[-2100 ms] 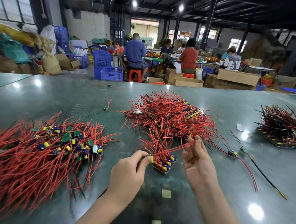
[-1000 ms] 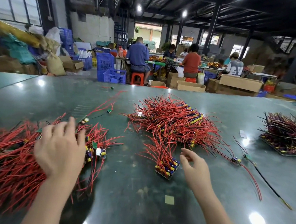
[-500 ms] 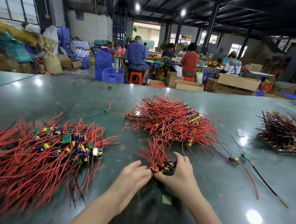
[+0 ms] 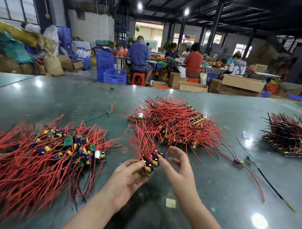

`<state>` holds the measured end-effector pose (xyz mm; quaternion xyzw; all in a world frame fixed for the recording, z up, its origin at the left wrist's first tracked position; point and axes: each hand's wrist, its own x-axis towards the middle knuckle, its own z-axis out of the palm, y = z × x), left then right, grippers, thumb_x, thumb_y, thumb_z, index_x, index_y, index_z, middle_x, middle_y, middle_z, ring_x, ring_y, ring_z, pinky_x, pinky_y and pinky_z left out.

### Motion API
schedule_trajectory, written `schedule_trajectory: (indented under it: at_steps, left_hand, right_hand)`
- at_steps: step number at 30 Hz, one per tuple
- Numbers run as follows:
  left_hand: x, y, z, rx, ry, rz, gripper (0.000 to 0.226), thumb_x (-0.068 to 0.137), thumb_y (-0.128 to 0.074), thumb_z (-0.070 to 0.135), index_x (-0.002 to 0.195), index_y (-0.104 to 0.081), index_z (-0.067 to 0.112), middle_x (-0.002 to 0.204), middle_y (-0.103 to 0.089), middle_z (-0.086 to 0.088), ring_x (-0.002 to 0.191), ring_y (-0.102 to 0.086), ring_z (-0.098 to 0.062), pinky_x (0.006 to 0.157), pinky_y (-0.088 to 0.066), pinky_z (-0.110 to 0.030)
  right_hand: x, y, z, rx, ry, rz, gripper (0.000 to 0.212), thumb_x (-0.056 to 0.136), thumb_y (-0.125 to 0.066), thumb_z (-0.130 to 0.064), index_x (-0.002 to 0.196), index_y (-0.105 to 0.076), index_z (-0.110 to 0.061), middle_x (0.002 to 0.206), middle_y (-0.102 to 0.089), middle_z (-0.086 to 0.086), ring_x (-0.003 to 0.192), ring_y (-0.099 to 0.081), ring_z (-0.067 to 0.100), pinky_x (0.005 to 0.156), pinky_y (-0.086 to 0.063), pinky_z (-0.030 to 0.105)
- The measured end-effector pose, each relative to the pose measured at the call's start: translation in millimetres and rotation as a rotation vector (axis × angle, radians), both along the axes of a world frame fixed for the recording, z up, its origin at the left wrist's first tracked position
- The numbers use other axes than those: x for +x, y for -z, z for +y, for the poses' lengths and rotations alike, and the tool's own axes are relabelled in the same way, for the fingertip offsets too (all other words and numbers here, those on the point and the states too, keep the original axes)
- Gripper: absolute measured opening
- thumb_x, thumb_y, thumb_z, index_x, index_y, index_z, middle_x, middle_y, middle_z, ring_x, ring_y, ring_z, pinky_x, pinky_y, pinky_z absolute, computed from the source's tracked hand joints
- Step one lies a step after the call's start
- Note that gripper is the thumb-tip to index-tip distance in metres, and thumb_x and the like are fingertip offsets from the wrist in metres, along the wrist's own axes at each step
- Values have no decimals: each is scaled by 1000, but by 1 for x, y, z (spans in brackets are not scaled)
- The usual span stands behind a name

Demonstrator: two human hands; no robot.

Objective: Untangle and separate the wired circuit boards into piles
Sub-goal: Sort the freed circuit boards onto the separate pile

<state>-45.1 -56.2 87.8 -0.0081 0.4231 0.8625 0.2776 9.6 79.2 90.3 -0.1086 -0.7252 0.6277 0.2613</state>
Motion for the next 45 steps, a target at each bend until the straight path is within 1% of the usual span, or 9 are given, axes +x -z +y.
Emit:
schedule_trajectory:
  at_steps: [5,12,17,22,30,37,41,43,45]
  left_hand:
    - [6,3,1,39,53,113,32,67,-64,-3,94,-50,6,96,-69,-20,79,-71,-25,67,-59,-32]
    - [5,2,0,97,158,167,31,74,-47,-19,98,-53,0,98,-67,-23,88,-69,-27,71,-58,-31]
    - [0,1,-3,155,211,127,31,72,-58,11,98,-67,-3,99,-70,-22,83,-70,-28,70,-58,-34]
    - [0,2,-3,106,215,215,31,77,-60,8,105,-67,-4,105,-68,-22,86,-69,-27,80,-58,-38]
    - [7,5,-9,-194,115,381,12,57,-70,5,62,-77,14,75,-74,-5,70,-71,-10,60,-54,-17]
    - [0,19,-12,-467,76,398,50,81,-53,-19,46,-72,13,63,-72,0,62,-68,-9,65,-54,-18]
    - [6,1,-28,-1074,252,1031,31,89,-55,-1,118,-59,-10,114,-67,-13,103,-64,-14,91,-42,-25]
    - [6,-2,-38,-1313,193,1525,21,64,-82,11,77,-75,-4,72,-73,3,68,-66,0,70,-44,-12]
    - [6,-6,-38,-1298,28,1762,42,94,-50,12,59,-72,16,53,-64,19,51,-57,8,64,-36,-1]
  right_hand:
    - [-1,-2,0,-443,-173,-193,21,94,-52,-14,107,-65,-4,102,-69,13,87,-63,22,79,-51,29]
    - [-1,0,3,-381,-153,-83,16,91,-55,-8,95,-70,-5,94,-73,11,83,-66,17,76,-53,26]
    - [-1,-2,6,-467,-306,-23,18,89,-53,-3,101,-66,2,99,-70,16,88,-66,21,78,-54,26]
    - [0,-2,6,-321,-357,-18,21,88,-56,-5,105,-64,2,99,-71,16,89,-65,21,80,-53,29]
    - [3,-4,9,-14,-287,-126,17,85,-62,0,97,-68,-11,95,-73,9,89,-67,18,85,-53,29]
    - [4,-5,10,28,-246,-117,17,80,-68,-4,87,-72,-18,86,-75,-2,81,-69,9,72,-50,16]
    - [6,-5,11,53,-255,-127,20,79,-68,0,86,-73,-18,85,-75,1,81,-68,11,76,-53,24]
    - [7,-6,11,52,-276,-133,22,79,-67,1,87,-74,-18,86,-75,2,83,-69,14,80,-55,28]
    - [8,-6,13,47,-293,-138,24,79,-67,2,89,-74,-19,88,-75,2,86,-69,16,82,-55,29]
